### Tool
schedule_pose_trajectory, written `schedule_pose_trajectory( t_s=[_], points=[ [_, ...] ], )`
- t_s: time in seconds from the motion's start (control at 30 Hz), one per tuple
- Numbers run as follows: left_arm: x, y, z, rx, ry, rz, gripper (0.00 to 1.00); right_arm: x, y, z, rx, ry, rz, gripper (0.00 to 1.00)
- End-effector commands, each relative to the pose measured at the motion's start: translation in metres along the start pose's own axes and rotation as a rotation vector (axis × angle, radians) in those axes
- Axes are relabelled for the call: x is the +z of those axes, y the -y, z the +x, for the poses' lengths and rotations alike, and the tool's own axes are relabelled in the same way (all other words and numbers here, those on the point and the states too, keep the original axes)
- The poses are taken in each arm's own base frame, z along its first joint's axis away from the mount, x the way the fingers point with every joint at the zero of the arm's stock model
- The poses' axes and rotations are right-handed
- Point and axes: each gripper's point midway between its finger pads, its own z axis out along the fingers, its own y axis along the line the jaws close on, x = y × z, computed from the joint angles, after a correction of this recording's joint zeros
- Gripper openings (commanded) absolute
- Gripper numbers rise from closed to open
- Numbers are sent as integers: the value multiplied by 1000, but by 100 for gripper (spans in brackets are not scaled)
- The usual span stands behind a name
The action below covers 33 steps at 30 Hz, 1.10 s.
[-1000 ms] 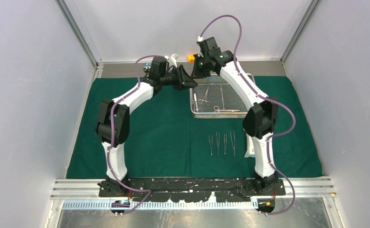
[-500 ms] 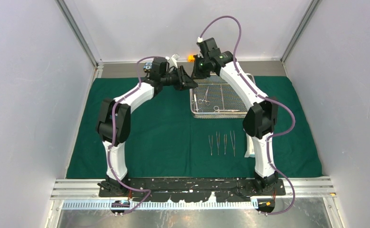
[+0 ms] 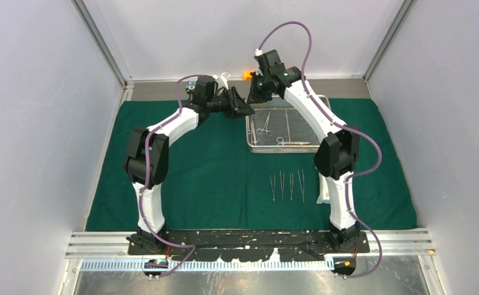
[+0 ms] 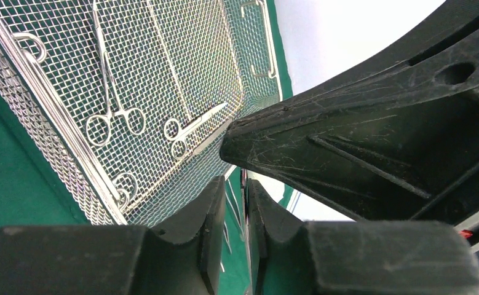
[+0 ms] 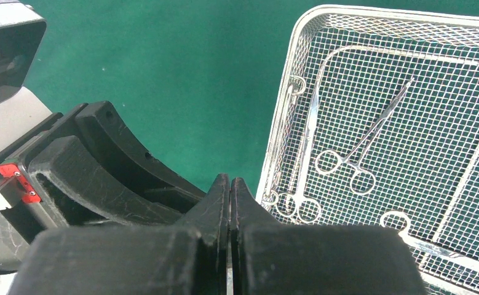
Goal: Open and lay out the surgical kit
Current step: Place the medical item in the surgical kit.
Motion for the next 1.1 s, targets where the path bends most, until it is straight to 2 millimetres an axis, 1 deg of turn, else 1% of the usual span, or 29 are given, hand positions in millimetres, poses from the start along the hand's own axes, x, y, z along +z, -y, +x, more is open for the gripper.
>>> schedule_pose_trajectory(
  t_s=[0.0,0.1,0.17,0.2,0.3,0.33,0.43,0.47,0.5,0.53,0.57,0.63,0.67,0.73,0.87,0.97,1.07],
  points=[
    [-9,21,-8,61,27,57,19,-30,-15,-25,-21,97,-34,1],
    [-10,23,-7,61,24,62,12,-29,-14,-25,-25,99,-28,1],
    [-12,25,-7,66,27,66,2,-27,-14,-24,-30,95,-29,0],
    [-13,25,-6,66,26,66,0,-26,-14,-24,-32,95,-32,0],
    [-16,26,-5,72,28,66,0,-26,-17,-22,-47,87,-53,1],
    [-18,25,-3,75,24,63,0,-27,-20,-21,-56,82,-70,4],
    [-26,22,5,90,8,55,0,-33,-26,-21,-82,84,-105,18],
    [-30,19,10,98,0,49,0,-37,-28,-21,-95,88,-118,28],
    [-35,16,16,112,-12,41,0,-40,-29,-21,-113,95,-130,35],
    [-40,11,24,125,-32,30,0,-44,-30,-18,-127,96,-143,41],
    [-46,7,32,140,-53,22,0,-51,-32,-17,-147,108,-160,45],
    [-62,-11,57,127,-125,-25,0,-58,-33,-11,-181,116,-185,49],
    [-70,-20,67,130,-149,-48,0,-62,-33,-7,-200,120,-199,50],
    [-90,-40,87,124,-189,-91,0,-63,-29,5,-239,108,-207,50],
    [-124,-77,121,82,-245,-176,0,-67,-22,15,-290,104,-203,50],
    [-145,-102,140,31,-272,-234,0,-69,-22,18,-298,101,-210,50],
    [-166,-120,150,-21,-290,-285,0,-72,-22,19,-311,112,-212,50]
  ],
)
